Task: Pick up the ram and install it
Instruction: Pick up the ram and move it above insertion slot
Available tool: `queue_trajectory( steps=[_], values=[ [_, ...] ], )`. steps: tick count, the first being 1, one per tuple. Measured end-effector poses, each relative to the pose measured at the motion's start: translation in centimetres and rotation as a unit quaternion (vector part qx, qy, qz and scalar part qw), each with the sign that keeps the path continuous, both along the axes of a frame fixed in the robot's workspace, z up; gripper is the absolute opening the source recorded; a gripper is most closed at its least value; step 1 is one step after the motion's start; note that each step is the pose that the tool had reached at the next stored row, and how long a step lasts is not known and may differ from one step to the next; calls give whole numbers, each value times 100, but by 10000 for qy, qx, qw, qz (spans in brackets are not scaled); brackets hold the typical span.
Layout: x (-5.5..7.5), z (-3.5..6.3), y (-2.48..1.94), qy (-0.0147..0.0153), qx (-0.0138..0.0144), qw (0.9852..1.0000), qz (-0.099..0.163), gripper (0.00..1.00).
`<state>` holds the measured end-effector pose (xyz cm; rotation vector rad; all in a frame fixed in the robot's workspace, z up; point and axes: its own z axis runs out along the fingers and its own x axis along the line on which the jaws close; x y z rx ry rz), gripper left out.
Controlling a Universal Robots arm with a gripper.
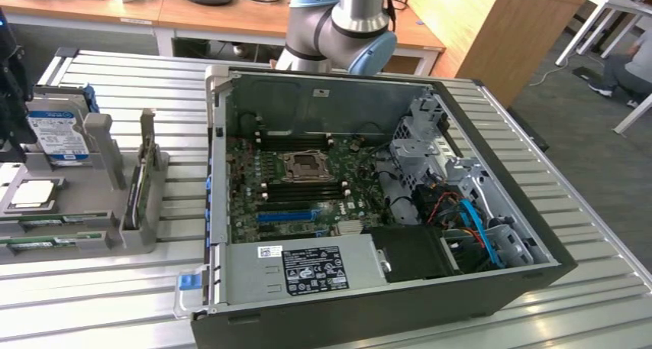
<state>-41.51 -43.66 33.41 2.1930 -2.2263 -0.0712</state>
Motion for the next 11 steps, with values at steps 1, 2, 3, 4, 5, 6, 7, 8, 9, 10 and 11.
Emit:
queue_trajectory(
  steps=[1,2,3,4,5,6,7,8,9,10,11],
  values=[
    [0,-7,0,0,0,10000,0,36],
    [0,-14,0,0,0,10000,0,36],
    [0,-23,0,0,0,10000,0,36],
    [0,-31,0,0,0,10000,0,36],
    [0,-39,0,0,0,10000,0,36],
    [0,-46,0,0,0,10000,0,36],
    [0,-54,0,0,0,10000,0,36],
    [0,-61,0,0,0,10000,0,36],
    [0,-69,0,0,0,10000,0,36],
    [0,-77,0,0,0,10000,0,36],
    [0,-84,0,0,0,10000,0,36]
  ],
)
